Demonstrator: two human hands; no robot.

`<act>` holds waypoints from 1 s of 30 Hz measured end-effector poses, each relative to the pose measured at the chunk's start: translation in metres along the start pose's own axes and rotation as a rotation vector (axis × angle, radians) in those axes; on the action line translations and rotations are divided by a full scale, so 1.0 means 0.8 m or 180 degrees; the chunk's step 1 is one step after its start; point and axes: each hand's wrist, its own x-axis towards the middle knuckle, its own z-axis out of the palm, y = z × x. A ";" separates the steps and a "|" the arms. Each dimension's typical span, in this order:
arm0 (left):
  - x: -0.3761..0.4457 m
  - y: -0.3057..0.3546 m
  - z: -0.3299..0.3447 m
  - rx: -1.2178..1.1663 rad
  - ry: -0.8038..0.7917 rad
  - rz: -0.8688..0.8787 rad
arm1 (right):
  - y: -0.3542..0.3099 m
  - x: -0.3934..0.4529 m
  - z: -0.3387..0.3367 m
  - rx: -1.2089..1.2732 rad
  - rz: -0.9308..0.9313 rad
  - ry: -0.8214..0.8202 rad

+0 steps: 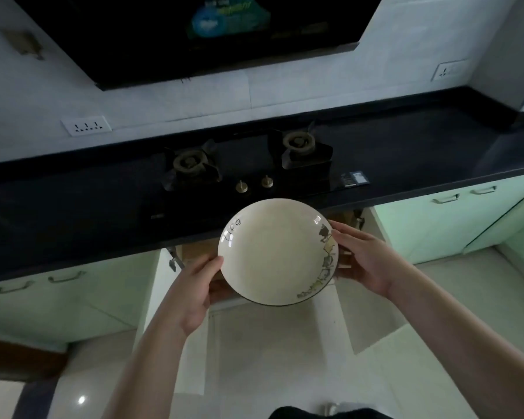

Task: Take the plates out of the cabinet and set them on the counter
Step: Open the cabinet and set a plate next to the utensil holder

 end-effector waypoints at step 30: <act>-0.214 -0.028 -0.037 -0.1252 0.2113 0.0586 | 0.003 0.011 0.135 -0.0660 0.0437 -0.2044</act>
